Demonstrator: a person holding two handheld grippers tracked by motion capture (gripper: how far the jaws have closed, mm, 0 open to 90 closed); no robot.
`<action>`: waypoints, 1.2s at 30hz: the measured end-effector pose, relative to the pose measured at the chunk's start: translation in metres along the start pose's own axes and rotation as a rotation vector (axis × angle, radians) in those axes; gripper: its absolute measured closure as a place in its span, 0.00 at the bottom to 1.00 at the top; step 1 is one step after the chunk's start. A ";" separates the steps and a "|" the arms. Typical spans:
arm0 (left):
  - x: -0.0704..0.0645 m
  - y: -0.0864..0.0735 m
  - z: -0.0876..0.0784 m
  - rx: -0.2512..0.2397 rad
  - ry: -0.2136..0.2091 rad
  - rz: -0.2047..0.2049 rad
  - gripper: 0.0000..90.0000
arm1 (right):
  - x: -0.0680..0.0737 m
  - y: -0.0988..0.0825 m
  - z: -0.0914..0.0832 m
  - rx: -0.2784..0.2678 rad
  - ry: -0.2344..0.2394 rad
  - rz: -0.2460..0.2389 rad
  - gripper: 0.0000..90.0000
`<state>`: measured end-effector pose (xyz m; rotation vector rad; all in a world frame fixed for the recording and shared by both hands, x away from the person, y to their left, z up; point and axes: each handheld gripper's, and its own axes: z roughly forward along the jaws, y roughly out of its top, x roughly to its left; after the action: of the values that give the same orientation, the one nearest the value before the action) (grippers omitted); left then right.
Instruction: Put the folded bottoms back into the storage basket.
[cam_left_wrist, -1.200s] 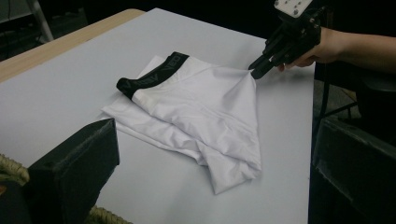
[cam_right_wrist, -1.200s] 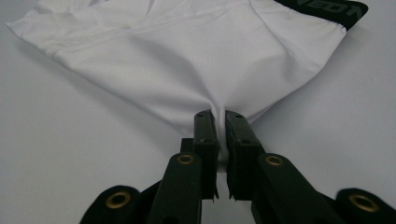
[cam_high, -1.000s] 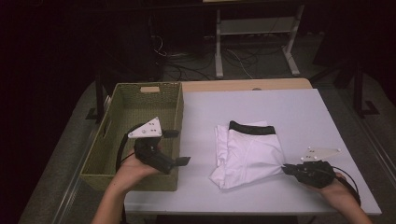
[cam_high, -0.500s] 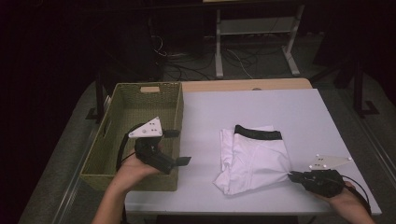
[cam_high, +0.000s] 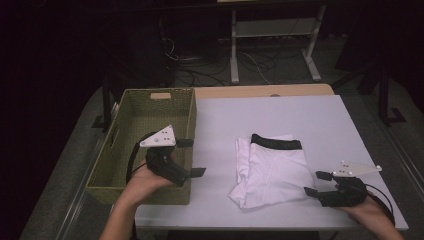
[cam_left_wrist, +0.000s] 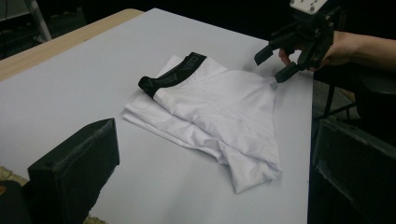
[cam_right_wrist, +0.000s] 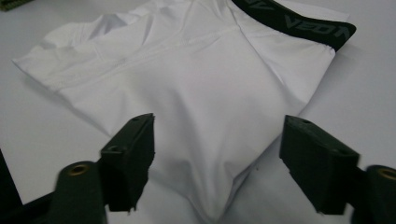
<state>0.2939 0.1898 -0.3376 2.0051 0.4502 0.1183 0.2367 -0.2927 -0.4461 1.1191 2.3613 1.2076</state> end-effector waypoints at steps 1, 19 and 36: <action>0.000 0.000 0.000 0.000 -0.001 0.000 0.00 | 0.000 0.000 0.001 -0.001 -0.006 0.000 0.18; -0.010 0.012 0.021 -0.026 -0.015 -0.014 0.00 | -0.003 0.001 0.006 -0.002 -0.018 0.017 0.00; -0.024 0.026 0.063 -0.024 -0.055 -0.003 0.00 | -0.004 0.001 0.006 -0.009 -0.017 0.016 0.00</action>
<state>0.2963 0.1177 -0.3415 1.9794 0.4145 0.0660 0.2429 -0.2921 -0.4497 1.1433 2.3366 1.2074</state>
